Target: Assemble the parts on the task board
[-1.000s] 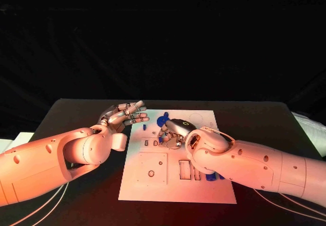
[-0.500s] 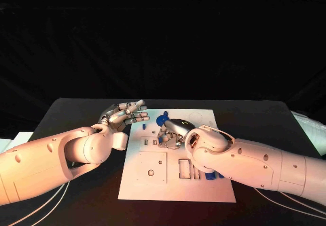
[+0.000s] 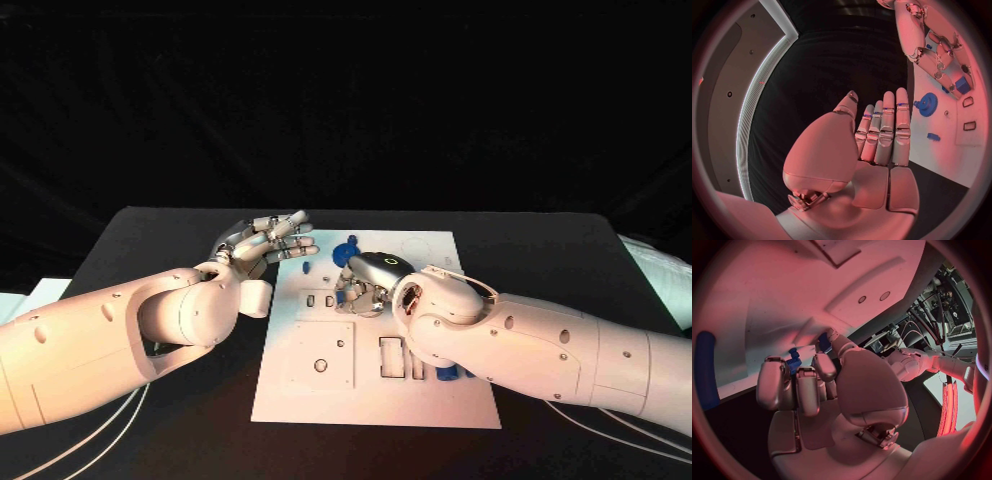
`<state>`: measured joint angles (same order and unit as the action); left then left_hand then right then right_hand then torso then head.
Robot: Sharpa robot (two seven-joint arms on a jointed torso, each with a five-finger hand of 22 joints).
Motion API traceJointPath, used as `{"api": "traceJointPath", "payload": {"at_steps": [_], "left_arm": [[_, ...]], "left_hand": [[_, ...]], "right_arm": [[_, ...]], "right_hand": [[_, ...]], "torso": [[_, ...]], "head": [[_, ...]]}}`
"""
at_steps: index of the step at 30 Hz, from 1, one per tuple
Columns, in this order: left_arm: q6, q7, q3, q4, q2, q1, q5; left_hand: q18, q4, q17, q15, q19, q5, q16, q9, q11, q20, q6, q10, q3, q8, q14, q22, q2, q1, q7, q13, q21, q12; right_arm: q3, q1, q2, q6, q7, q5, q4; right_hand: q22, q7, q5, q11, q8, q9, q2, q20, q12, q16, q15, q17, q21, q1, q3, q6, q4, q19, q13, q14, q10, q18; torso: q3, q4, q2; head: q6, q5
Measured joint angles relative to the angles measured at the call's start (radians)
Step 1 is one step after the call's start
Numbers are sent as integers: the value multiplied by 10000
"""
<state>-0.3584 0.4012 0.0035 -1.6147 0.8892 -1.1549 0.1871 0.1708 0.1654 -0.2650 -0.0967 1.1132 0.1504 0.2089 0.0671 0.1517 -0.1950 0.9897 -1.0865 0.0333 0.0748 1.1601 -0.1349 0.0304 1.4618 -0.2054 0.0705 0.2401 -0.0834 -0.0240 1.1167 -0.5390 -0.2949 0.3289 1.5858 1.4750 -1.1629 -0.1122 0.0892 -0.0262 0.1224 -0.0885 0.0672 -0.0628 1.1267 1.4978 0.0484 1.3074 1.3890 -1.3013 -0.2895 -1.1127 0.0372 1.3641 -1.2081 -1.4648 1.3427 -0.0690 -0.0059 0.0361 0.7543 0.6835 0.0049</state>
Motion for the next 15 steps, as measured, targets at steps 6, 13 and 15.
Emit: {"api": "traceJointPath", "payload": {"at_steps": [6,13,15], "left_arm": [[2,0,-1,4,1,0,0],[5,0,0,7,2,0,0],[6,-1,0,8,2,0,0]], "left_hand": [[0,0,0,0,0,0,0,0,0,0,0,0,0,0,0,0,0,0,0,0,0,0],[0,0,1,0,0,0,0,0,0,0,0,0,0,0,0,0,0,0,0,0,0,0],[0,0,1,0,0,0,0,0,0,0,0,0,0,0,0,0,0,0,0,0,0,0]], "right_arm": [[-8,-11,9,-29,53,150,-7],[-22,-26,15,-97,98,243,-20],[-28,-32,11,-131,101,251,-15]], "right_hand": [[145,-88,61,-81,-140,54,95,-37,-326,0,-26,-1,-87,95,51,269,3,-109,245,-26,-207,1],[282,-208,385,-176,-352,160,393,-125,-653,0,-127,-1,-176,393,363,635,-115,-197,537,-17,-395,1],[317,-238,446,-231,-376,154,450,-125,-715,0,-127,6,-198,450,483,666,-155,-197,598,-17,-449,0]], "torso": [[6,-6,-3],[7,-7,-2],[7,-9,-2]], "head": [[-15,9],[-31,5],[-35,1]]}}
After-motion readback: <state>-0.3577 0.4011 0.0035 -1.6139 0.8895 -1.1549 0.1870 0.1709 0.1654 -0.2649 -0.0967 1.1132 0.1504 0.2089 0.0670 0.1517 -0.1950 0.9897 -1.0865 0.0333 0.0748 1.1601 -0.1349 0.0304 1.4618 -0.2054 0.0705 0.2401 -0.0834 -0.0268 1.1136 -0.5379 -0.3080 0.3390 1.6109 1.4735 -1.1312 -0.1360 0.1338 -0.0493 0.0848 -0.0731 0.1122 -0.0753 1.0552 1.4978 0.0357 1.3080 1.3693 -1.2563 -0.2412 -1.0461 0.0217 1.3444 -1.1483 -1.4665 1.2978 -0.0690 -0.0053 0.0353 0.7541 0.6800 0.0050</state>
